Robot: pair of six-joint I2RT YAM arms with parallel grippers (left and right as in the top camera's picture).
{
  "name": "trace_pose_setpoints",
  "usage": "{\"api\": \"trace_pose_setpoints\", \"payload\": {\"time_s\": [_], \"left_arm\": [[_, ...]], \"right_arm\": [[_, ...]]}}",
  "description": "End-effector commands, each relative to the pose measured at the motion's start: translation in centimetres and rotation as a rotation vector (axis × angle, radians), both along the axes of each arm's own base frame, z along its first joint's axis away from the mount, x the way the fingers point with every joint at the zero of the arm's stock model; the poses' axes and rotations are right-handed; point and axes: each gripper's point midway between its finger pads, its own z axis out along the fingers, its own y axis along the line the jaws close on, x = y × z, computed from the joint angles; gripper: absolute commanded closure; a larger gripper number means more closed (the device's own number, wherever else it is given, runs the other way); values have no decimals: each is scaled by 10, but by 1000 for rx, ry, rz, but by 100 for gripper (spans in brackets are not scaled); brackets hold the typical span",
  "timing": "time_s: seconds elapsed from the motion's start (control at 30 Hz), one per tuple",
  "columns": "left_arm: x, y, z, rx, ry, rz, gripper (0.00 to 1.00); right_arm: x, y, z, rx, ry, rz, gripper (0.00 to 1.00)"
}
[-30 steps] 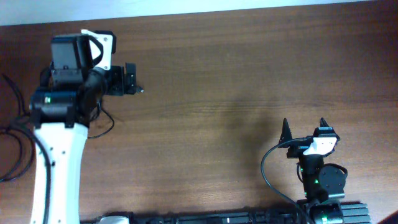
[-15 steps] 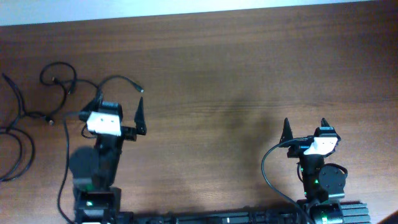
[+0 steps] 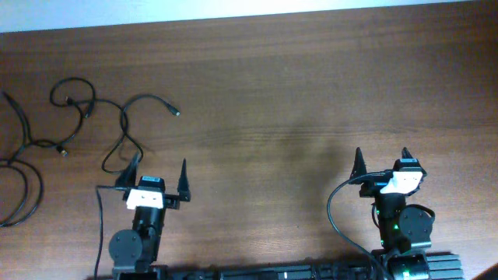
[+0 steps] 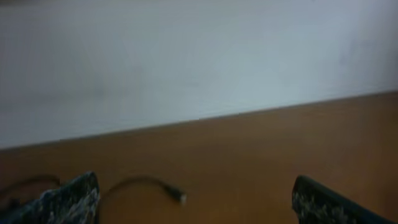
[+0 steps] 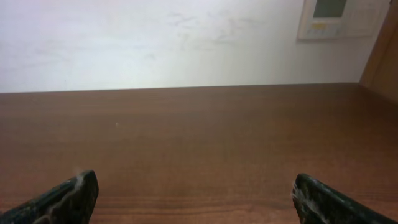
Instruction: Untangle cables
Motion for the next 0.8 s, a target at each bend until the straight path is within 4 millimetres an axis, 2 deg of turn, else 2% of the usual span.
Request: {"api": "trace_pose_setpoints", "payload": {"time_s": [0.0, 0.07, 0.1, 0.77], "left_arm": [[-5, 8, -11, 13, 33, 48, 1], [-6, 11, -28, 20, 100, 63, 1], [-6, 12, -28, 20, 103, 70, 1], [-6, 12, -29, 20, 105, 70, 1]], "right_arm": [[0, -4, -3, 8, 4, -20, 1], [0, -4, -2, 8, 3, -20, 1], [0, -4, -2, 8, 3, -20, 1], [0, -4, -3, 8, 4, -20, 1]]}}
